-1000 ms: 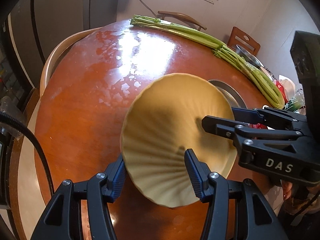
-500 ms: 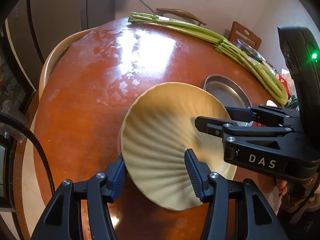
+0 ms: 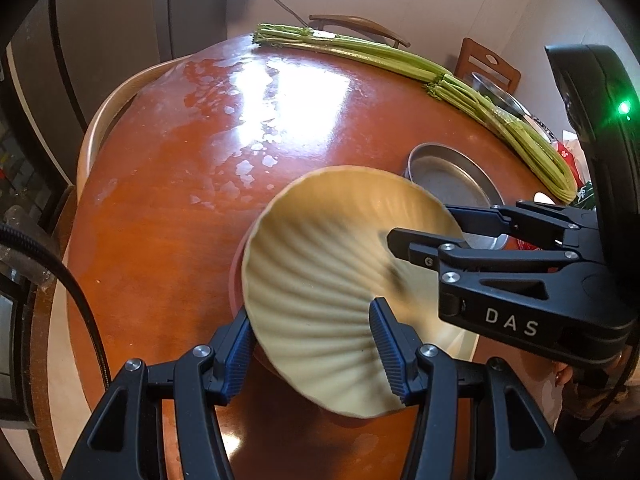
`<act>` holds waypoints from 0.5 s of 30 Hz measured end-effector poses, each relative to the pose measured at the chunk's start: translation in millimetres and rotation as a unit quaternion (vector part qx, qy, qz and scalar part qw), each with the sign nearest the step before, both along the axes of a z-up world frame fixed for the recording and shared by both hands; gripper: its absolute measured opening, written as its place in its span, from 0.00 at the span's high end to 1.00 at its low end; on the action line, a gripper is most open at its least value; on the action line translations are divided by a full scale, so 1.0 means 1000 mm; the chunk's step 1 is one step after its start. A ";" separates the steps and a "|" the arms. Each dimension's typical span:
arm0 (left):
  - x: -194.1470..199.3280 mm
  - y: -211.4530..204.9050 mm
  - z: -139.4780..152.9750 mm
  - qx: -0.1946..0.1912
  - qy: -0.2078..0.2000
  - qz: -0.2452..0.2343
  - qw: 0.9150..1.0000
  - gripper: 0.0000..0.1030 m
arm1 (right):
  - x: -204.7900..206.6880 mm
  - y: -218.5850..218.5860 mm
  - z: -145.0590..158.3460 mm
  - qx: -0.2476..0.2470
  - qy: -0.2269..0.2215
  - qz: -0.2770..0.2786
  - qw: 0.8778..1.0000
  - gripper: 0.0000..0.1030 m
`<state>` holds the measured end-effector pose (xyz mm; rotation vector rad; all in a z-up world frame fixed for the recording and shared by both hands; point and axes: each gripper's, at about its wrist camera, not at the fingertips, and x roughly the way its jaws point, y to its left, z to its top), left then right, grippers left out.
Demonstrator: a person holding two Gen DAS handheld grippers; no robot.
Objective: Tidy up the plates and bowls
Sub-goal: 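Lower the shell plate into the pink bowl with the left gripper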
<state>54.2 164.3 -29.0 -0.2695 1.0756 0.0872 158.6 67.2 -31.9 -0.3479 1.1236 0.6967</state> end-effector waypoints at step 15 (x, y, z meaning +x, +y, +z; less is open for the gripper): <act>-0.005 0.004 0.005 0.028 -0.002 0.006 1.000 0.46 | 0.001 0.001 -0.007 -0.008 0.003 -0.005 1.000 0.49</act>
